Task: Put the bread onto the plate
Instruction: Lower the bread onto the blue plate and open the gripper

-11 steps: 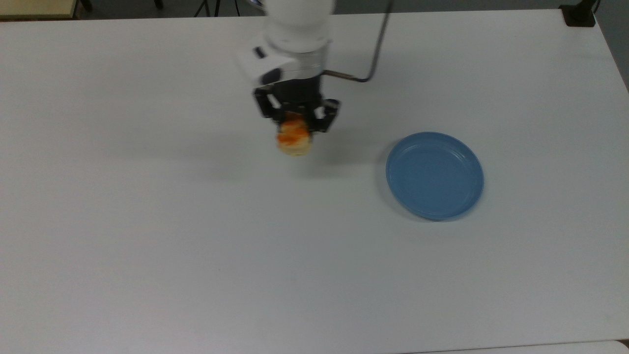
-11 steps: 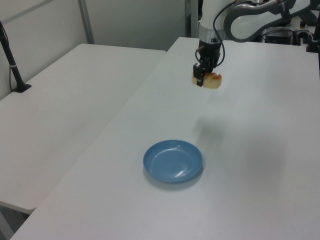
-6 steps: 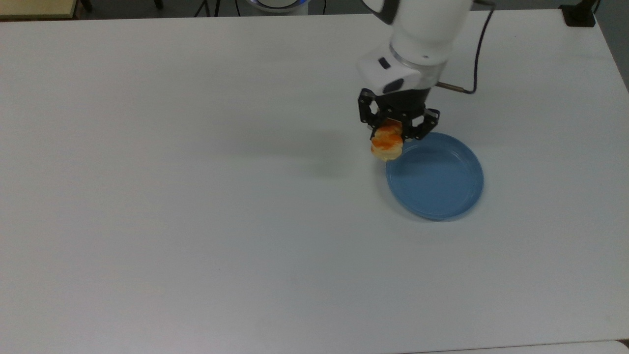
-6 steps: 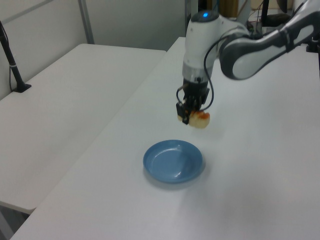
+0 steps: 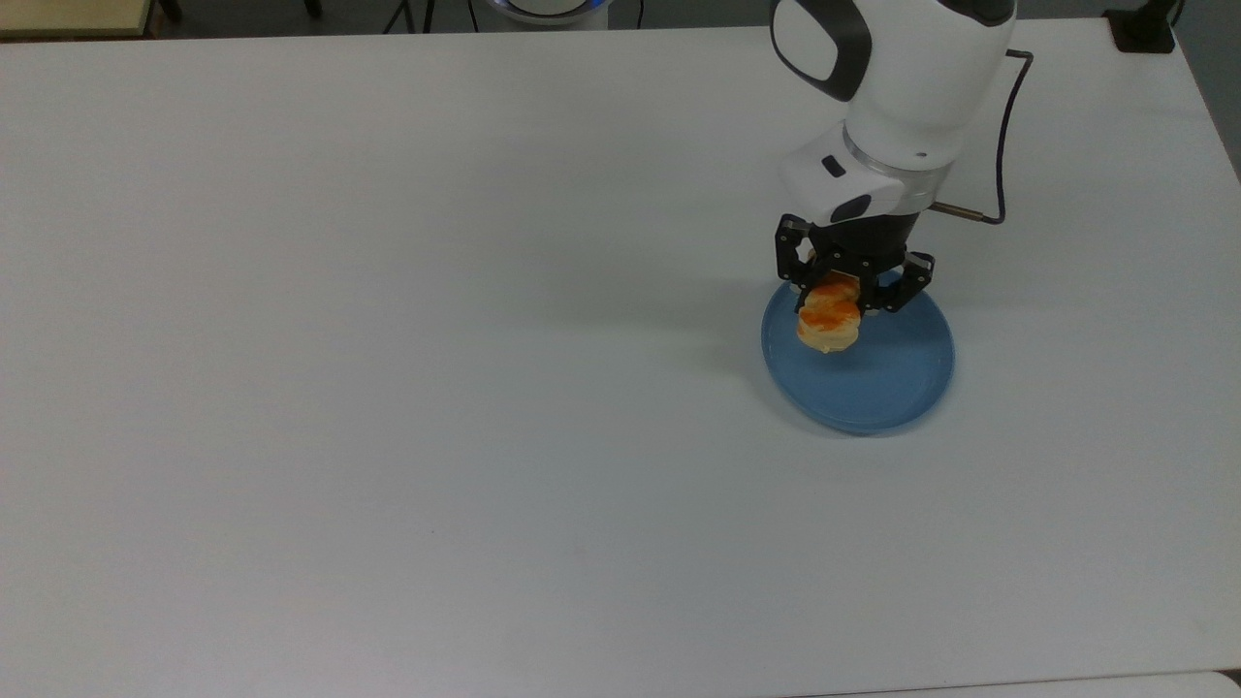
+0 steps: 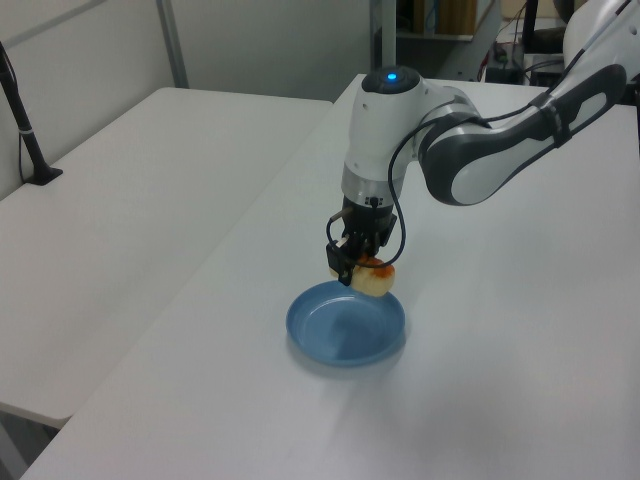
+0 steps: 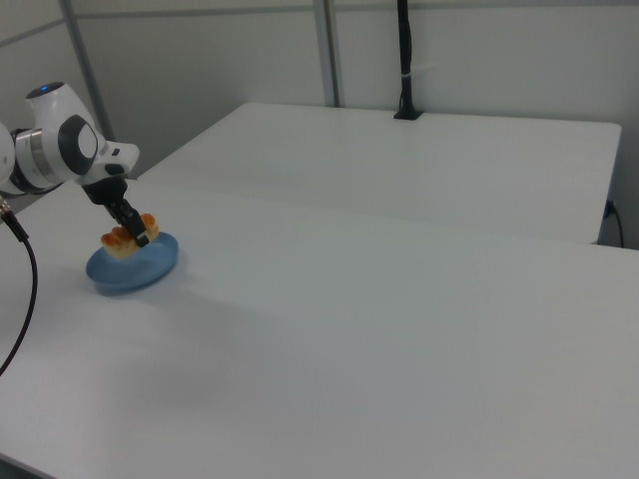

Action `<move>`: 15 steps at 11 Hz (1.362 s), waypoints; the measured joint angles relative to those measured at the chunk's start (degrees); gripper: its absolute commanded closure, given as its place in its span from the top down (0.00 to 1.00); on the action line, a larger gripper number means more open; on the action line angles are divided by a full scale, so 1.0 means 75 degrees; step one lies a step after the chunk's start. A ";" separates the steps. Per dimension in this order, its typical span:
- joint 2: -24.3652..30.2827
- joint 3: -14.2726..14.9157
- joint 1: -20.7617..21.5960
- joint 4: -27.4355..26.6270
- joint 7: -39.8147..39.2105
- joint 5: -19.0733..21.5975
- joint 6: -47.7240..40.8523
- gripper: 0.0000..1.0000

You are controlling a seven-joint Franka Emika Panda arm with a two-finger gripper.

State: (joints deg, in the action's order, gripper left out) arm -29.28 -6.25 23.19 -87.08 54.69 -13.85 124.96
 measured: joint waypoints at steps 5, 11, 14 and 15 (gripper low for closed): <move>-0.0770 0.0000 0.0277 0.0284 0.0041 -0.0174 0.0377 0.76; -0.1007 0.0002 0.0336 0.0472 0.0049 -0.0546 0.0404 1.00; -0.0880 0.0041 0.0289 0.0696 0.0111 -0.0564 0.0398 1.00; -0.0608 0.0056 0.0174 0.0797 0.0123 -0.0553 0.0005 1.00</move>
State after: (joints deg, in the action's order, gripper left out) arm -33.84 -5.82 24.49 -81.10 55.61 -18.00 125.00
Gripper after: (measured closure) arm 0.000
